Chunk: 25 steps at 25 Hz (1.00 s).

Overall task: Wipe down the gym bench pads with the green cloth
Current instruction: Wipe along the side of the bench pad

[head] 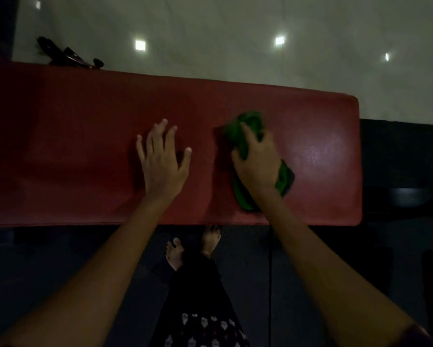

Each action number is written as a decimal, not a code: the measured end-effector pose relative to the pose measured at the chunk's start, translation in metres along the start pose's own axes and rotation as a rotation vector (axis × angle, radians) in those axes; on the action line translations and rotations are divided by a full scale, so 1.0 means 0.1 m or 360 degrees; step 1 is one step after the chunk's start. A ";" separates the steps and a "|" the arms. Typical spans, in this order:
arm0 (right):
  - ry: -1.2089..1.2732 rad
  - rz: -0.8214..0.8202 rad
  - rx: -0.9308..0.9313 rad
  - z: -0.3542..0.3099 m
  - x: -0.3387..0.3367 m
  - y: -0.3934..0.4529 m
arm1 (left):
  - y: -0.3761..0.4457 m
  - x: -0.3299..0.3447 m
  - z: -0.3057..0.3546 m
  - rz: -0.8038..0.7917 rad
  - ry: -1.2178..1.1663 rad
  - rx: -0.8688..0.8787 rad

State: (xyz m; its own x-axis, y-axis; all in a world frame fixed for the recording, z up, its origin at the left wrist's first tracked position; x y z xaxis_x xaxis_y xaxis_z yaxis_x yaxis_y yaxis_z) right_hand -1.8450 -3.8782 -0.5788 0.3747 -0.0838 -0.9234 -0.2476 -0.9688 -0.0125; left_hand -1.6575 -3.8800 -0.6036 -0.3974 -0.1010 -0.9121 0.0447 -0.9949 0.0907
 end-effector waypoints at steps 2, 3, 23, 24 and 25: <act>-0.0058 -0.0095 -0.0585 -0.20 0.14 -0.10 | 0.11 0.03 -0.12 -0.0054 0.0137 -0.0004; -0.0116 -0.0093 -0.0730 -0.13 0.13 -0.04 | 0.13 0.05 -0.16 -0.0093 0.0178 -0.0016; -0.0058 0.0028 0.0519 0.15 -0.15 0.95 | 0.15 0.12 -0.18 -0.0146 0.0250 -0.0070; -0.0039 -0.0047 0.0380 -0.08 -0.06 0.92 | 0.16 0.11 -0.18 -0.0156 0.0262 -0.0067; -0.0001 -0.0138 0.0211 -0.31 0.03 0.85 | 0.15 0.11 -0.17 -0.0170 0.0277 -0.0063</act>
State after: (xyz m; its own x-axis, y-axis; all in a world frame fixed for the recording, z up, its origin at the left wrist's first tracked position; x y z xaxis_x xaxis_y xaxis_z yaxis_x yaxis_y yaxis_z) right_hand -1.8371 -3.9683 -0.5702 0.3992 -0.0007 -0.9169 -0.3301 -0.9330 -0.1431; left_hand -1.6451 -3.8964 -0.6189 -0.2377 0.0111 -0.9713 0.0479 -0.9986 -0.0231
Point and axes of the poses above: each hand's wrist, its own y-axis towards the middle knuckle, its own x-axis out of the palm, z = x × y, the point moved 1 cm from there along y, towards the middle knuckle, and after that the axes turned 4 degrees about z, right-handed, at the moved point
